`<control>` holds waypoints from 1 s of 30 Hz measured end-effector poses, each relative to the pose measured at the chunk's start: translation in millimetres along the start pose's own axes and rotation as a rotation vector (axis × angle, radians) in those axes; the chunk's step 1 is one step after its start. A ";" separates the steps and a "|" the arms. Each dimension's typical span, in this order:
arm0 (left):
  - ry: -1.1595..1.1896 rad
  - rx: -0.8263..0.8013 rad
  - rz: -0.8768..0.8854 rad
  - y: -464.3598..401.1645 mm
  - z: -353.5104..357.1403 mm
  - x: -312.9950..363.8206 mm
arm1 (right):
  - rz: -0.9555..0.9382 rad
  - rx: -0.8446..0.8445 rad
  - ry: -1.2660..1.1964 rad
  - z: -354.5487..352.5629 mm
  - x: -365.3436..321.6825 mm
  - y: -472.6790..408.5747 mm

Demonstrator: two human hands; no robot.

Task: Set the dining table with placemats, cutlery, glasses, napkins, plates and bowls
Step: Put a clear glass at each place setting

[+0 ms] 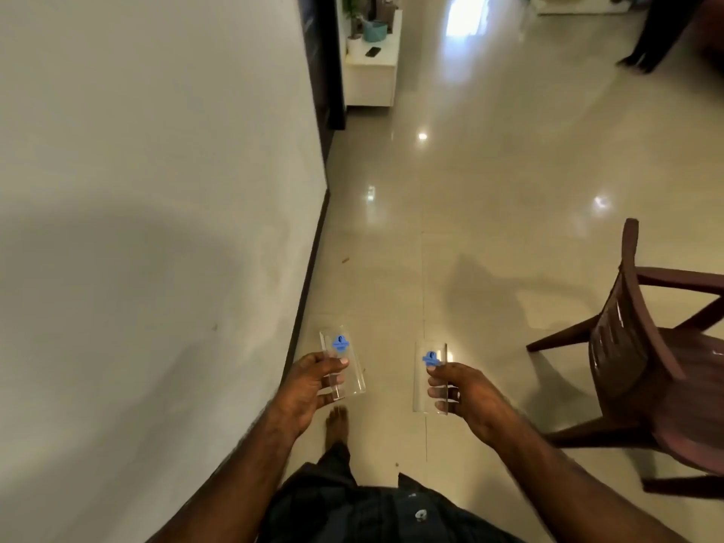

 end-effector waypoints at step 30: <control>-0.432 -0.493 -0.063 -483.3 539.5 429.6 | -0.198 0.397 -0.428 -328.2 -490.6 -350.9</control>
Point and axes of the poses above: each hand's wrist, its own y-axis away from the middle knuckle, its own z-axis out of the palm, x = y × z, the point moved 4 cm from there along -y, towards the middle knuckle, and after that the axes turned 6 degrees about -y, right-handed, at the moved point
